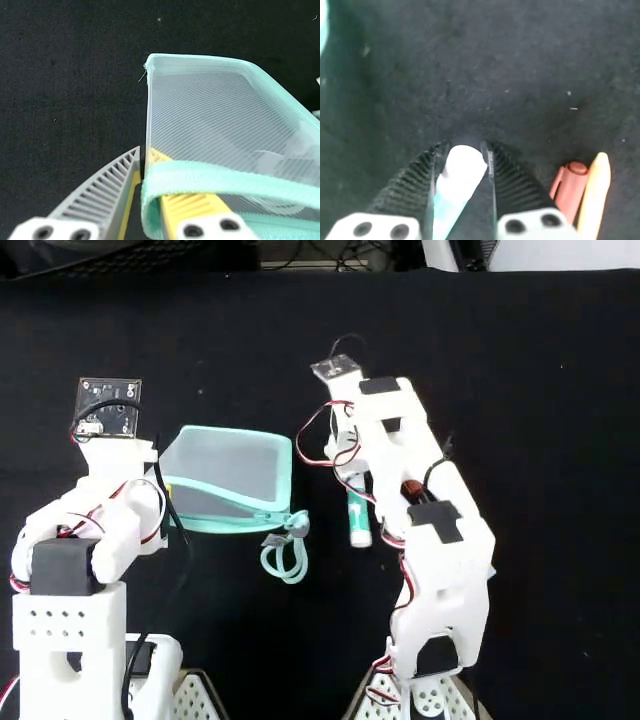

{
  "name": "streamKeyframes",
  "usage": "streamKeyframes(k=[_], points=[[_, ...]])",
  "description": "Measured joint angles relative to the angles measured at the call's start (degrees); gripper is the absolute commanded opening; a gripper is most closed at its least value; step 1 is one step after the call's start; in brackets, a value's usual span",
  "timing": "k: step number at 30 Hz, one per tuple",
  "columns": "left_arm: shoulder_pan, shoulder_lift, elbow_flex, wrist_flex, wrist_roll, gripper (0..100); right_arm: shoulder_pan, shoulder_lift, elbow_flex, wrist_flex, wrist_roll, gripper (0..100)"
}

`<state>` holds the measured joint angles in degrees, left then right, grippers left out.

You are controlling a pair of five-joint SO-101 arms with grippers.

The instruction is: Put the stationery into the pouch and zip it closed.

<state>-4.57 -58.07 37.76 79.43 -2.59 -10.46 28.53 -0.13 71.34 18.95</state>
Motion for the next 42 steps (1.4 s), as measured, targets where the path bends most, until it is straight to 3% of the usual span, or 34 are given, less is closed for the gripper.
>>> streamKeyframes(k=[4, 10, 13, 17, 26, 33, 37, 42], points=[[0.0, 0.1, 0.2, 0.0, 0.0, 3, -0.4, -6.5, 8.3, -3.0, 4.4, 1.2], [0.0, 0.1, 0.2, 0.0, 0.0, 3, -0.2, -24.9, 32.2, -14.2, 6.2, 1.6], [0.0, 0.1, 0.2, 0.0, 0.0, 3, -0.4, -32.6, 41.3, -13.0, 6.2, 7.6], [0.0, 0.1, 0.2, 0.0, 0.0, 3, -0.2, -34.5, 41.8, -4.5, 6.2, 17.0], [0.0, 0.1, 0.2, 0.0, 0.0, 3, -0.2, -24.3, 33.7, 4.9, 6.6, 14.9], [0.0, 0.2, 0.2, 0.0, 0.0, 3, -0.2, -16.2, 28.8, 6.3, 6.5, 14.4], [0.0, 0.2, 0.2, 0.0, 0.0, 3, -0.2, -15.3, 28.5, 5.5, 6.5, 1.3], [0.0, 0.2, 0.2, 0.0, 0.0, 3, 0.1, -15.6, 28.6, 4.6, 6.5, 1.2]])
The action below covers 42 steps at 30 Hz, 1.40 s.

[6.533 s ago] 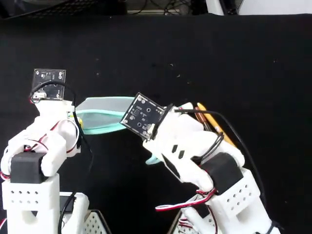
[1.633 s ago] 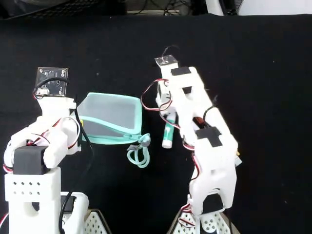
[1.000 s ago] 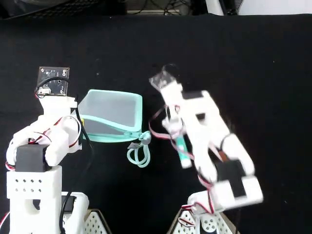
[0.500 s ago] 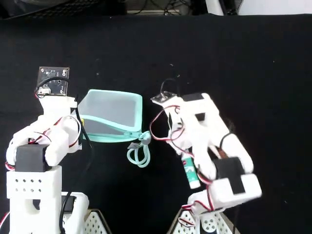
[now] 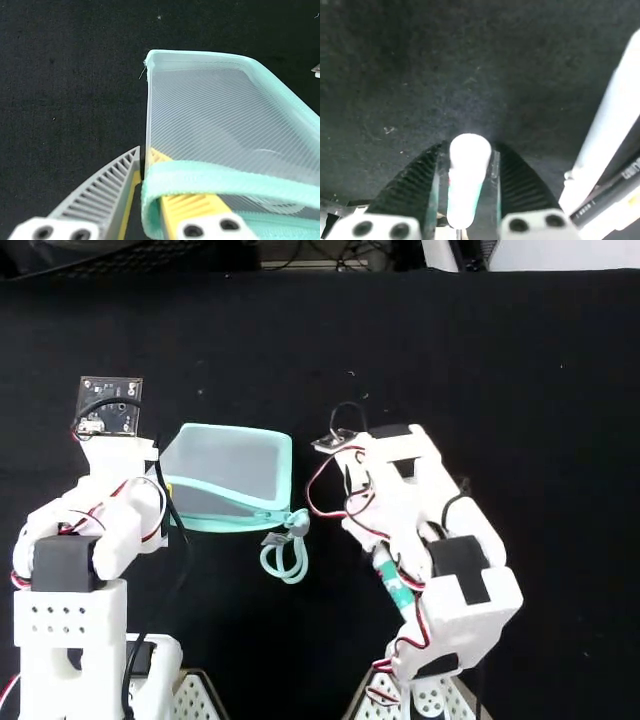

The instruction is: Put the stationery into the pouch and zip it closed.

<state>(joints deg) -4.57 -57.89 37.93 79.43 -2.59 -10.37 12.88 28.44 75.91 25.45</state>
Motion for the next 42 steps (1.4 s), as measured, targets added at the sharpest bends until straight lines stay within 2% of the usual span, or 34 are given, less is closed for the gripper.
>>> streamKeyframes(k=[4, 9, 12, 15, 20, 24, 30, 38, 42], points=[[0.0, 0.0, 0.0, 0.0, 0.0, 3, -0.5, -7.0, 2.5, -0.4, 0.1, 1.2], [0.0, 0.1, 0.0, 0.0, 0.0, 3, -1.5, -28.5, 6.9, 3.1, 0.1, 1.2], [0.0, 0.1, 0.0, 0.0, 0.0, 3, -5.5, -45.2, 7.3, 3.1, -0.7, 1.2], [0.0, 0.1, 0.0, 0.0, 0.0, 3, -10.5, -60.3, 7.3, 0.5, -5.4, 1.2], [0.0, 0.1, 0.0, 0.0, 0.0, 3, -21.0, -76.8, 7.6, -7.7, -8.9, 1.2], [0.0, 0.1, 0.0, 0.0, 0.0, 3, -29.4, -81.9, 7.6, -14.2, -9.7, 1.2], [0.0, 0.1, 0.0, 0.0, 0.0, 3, -40.5, -82.8, 7.6, -17.6, -9.7, 1.2], [0.0, 0.1, 0.0, 0.0, 0.0, 3, -43.8, -82.5, 10.3, -28.7, -9.8, 1.2], [0.0, 0.1, 0.0, 0.0, 0.0, 3, -44.0, -77.0, 14.6, -34.3, -9.8, 1.2]])
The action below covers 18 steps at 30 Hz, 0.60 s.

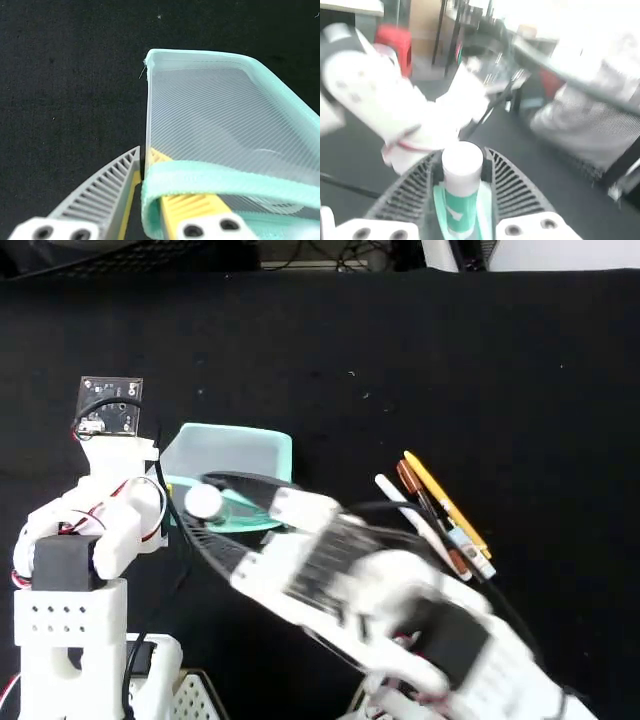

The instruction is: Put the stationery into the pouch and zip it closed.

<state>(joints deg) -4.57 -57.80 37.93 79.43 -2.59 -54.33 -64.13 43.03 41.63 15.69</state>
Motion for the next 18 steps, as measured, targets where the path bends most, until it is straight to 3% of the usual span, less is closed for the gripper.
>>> streamKeyframes(k=[6, 18], points=[[0.0, 0.0, 0.0, 0.0, 0.0, 3, 0.3, 1.2, 5.0, -4.2, 0.0, 1.2], [0.0, 0.2, 0.0, -0.4, 0.0, 3, 12.0, 1.7, 17.8, -15.8, 5.4, 1.2]])
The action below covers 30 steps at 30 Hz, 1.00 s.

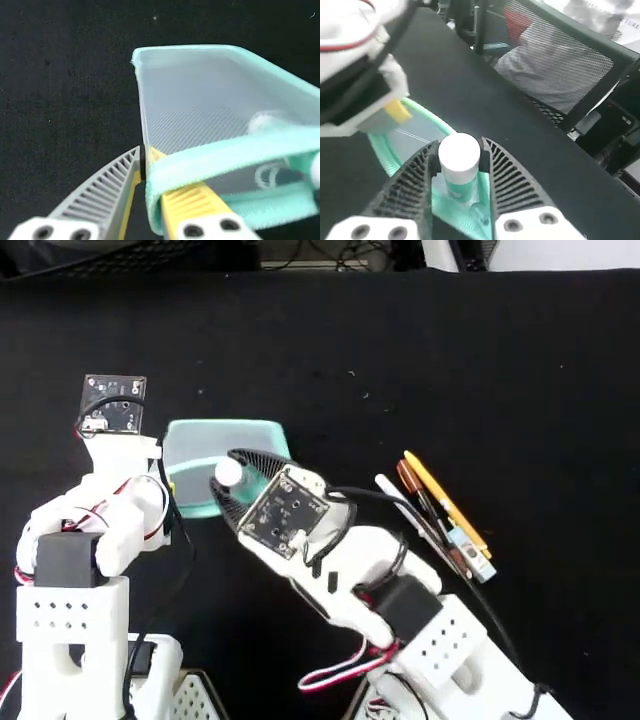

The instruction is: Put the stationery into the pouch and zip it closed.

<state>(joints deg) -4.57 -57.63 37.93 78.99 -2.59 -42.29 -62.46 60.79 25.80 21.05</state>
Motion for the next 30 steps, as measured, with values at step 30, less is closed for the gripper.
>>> streamKeyframes(k=[30], points=[[-0.2, 0.0, 0.0, 0.4, 0.1, 3, -5.5, 0.3, -34.5, 36.7, 0.4, 23.2]])
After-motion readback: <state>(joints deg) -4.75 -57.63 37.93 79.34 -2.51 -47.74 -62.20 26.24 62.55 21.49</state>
